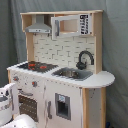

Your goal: Play with the kitchen

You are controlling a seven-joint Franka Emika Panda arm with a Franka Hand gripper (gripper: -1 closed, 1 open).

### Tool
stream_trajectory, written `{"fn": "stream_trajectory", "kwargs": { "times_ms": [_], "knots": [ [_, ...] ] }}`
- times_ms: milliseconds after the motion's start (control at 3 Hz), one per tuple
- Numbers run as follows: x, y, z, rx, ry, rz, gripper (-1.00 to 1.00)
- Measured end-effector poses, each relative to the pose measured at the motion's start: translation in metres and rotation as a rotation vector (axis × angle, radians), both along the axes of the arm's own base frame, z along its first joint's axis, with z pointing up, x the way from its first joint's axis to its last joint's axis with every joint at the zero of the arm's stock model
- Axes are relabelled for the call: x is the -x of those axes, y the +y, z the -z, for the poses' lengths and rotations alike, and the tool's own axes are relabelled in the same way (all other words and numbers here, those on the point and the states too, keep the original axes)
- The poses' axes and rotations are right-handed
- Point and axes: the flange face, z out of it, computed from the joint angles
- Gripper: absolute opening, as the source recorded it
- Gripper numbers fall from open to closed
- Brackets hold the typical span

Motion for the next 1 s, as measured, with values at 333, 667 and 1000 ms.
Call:
{"fn": "stream_trajectory", "kwargs": {
  "times_ms": [333, 667, 1000],
  "knots": [
    [-0.030, -0.019, 0.005, -0.053, 0.002, 0.055, 1.00],
    [-0.042, -0.024, 0.013, -0.119, 0.009, 0.044, 1.00],
    [-0.057, -0.022, 0.016, -0.131, 0.036, 0.007, 1.00]
  ]
}}
